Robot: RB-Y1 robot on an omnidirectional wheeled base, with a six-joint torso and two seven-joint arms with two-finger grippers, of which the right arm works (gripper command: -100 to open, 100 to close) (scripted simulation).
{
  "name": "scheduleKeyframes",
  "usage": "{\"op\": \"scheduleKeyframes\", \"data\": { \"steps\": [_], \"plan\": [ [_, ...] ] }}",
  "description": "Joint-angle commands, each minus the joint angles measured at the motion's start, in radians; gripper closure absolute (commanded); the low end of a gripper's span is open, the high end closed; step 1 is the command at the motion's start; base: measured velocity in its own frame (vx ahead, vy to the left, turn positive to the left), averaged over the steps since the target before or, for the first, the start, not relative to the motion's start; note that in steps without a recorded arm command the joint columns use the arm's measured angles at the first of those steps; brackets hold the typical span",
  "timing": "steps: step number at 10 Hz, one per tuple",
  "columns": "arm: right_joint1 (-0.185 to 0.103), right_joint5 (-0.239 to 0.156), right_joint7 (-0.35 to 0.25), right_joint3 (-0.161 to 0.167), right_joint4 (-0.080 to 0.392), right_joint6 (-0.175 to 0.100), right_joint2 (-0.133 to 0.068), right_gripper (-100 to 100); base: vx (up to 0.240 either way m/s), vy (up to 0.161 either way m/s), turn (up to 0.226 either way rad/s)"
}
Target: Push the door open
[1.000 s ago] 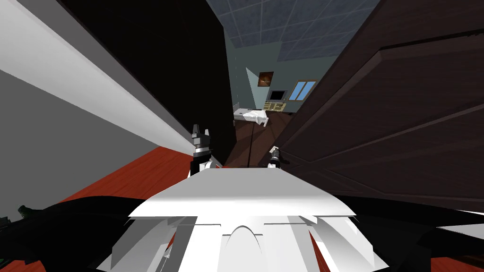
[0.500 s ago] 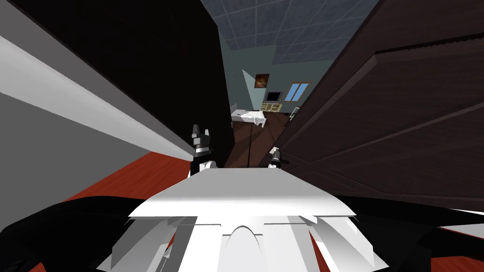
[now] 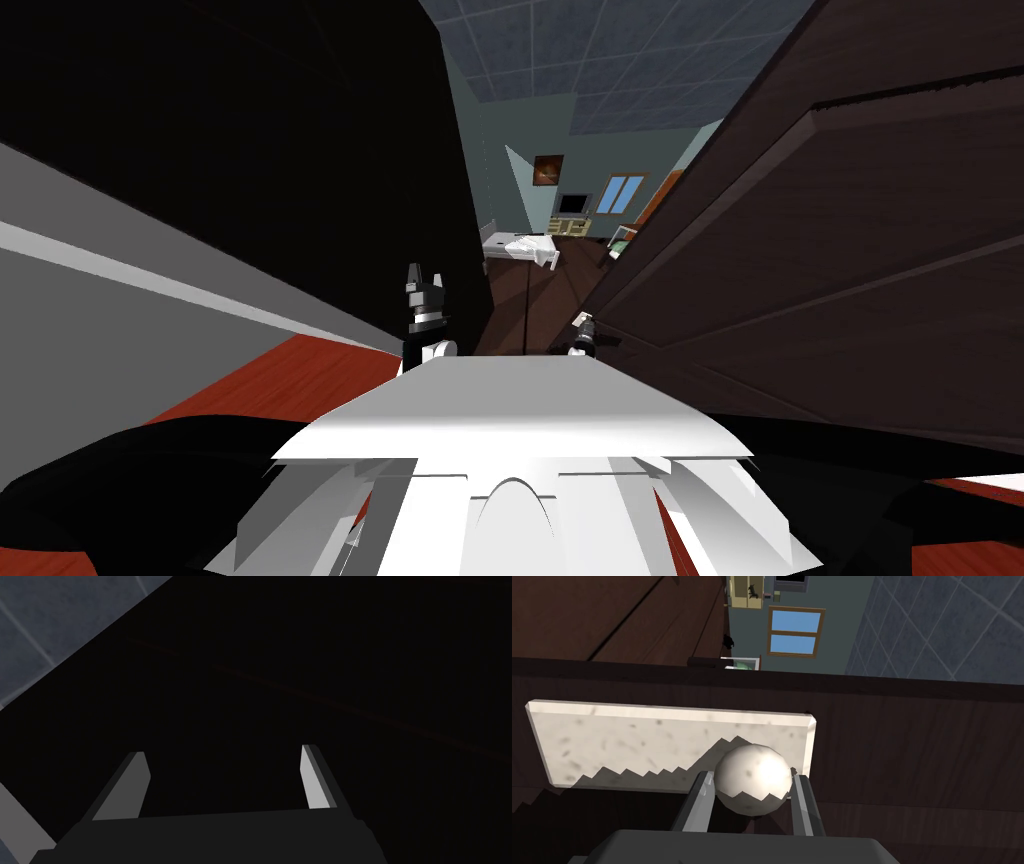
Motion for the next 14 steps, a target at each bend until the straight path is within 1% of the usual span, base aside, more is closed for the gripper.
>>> {"op": "scheduleKeyframes", "data": {
  "steps": [1, 2, 6, 8, 9, 10, 11, 14],
  "plan": [
    [-0.02, -0.004, -0.002, -0.016, 0.04, -0.019, -0.024, 100, 0.131, -0.006, -0.038],
    [-0.021, -0.001, 0.0, -0.034, 0.042, -0.019, -0.023, 100, 0.193, 0.005, -0.08],
    [-0.022, 0.004, 0.003, -0.062, 0.045, -0.018, -0.023, 100, 0.189, 0.024, -0.102],
    [-0.022, 0.005, 0.004, -0.069, 0.046, -0.018, -0.022, 100, 0.167, 0.023, -0.058],
    [-0.016, 0.004, 0.004, -0.068, 0.041, -0.011, -0.022, 100, 0.049, 0.002, -0.027],
    [-0.016, -0.004, 0.008, -0.084, 0.045, -0.017, -0.027, 100, 0.096, -0.007, -0.03],
    [-0.015, -0.006, 0.01, -0.088, 0.045, -0.017, -0.028, 100, 0.151, -0.035, -0.036],
    [-0.012, -0.022, 0.021, -0.118, 0.048, -0.019, -0.032, 100, 0.175, -0.032, -0.03]
  ]
}}
